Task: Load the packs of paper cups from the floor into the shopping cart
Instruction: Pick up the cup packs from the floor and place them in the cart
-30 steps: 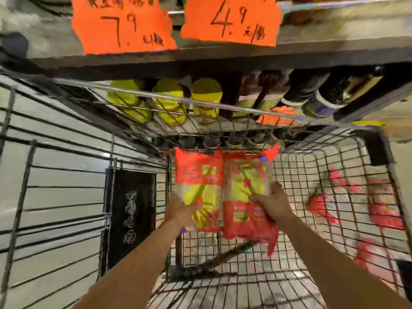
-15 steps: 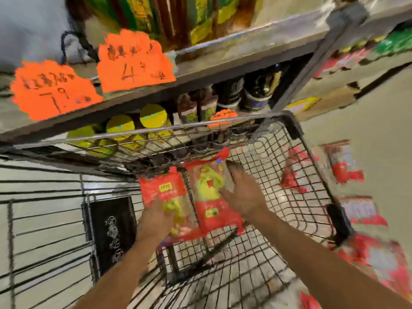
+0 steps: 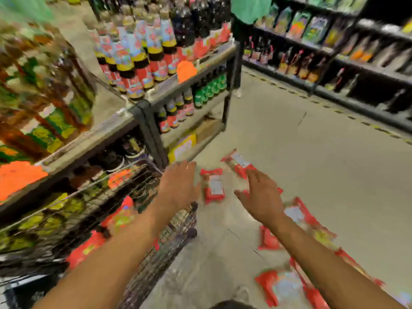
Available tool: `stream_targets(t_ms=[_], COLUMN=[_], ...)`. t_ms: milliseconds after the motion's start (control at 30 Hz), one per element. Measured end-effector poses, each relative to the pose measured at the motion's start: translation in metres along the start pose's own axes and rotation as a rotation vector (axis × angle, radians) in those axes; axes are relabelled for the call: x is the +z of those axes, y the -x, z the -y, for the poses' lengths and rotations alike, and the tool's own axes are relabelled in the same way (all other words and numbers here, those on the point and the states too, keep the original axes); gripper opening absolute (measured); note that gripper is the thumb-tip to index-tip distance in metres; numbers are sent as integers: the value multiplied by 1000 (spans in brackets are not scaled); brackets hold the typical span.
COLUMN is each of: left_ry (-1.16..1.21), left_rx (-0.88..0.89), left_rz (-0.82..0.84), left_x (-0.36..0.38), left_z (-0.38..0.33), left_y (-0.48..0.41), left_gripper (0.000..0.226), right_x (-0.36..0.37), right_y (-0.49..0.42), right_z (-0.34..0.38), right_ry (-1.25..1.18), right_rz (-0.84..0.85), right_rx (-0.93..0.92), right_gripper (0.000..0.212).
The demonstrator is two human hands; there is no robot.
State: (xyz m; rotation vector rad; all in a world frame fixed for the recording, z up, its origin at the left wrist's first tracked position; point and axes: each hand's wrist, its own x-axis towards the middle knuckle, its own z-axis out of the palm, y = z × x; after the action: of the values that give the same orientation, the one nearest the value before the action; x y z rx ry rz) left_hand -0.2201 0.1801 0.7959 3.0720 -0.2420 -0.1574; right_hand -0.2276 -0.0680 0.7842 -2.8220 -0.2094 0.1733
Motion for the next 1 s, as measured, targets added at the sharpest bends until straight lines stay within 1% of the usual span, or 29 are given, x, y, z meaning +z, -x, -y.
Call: stream_targets(t_ms=[33,133,233,300,367,500,733,867,1000], left_ry=[-13,-23,-40,-81,-104,-177,-142,-128,-106], left_rx=[43,140,157,152,135,124,34,-17,-23], left_rz=[5,3,25,49,73,85,113,159,166], left_x=[-4,-8,-11,-12,-12,-12,2,18,39], left_z=[-28,-97,-146,-164,-172,-169,-142,-117,-91], left_y=[-9,-26,-32,-36,-44,-64,-110,-154,-208], left_gripper=[57,64,72,76,75,70,71,72,72], right_x=[-12,-43,-59,-64,-67,-67,-64,-55,-39], right_y=[9,33,44,41,33,4,-74,-134,-198], right_z=[-29,-96,-133,-145,-149,-155,-149,-148,-150], right_ry=[10,6,40,63,103,145,202,250,267], right_rz=[-6,-20,-24,3,31,68,146,189,209], right_rx=[46,155,154,136,110,67,14,2,-7], right_gripper=[81,86,100,93,85,82,81,82,81])
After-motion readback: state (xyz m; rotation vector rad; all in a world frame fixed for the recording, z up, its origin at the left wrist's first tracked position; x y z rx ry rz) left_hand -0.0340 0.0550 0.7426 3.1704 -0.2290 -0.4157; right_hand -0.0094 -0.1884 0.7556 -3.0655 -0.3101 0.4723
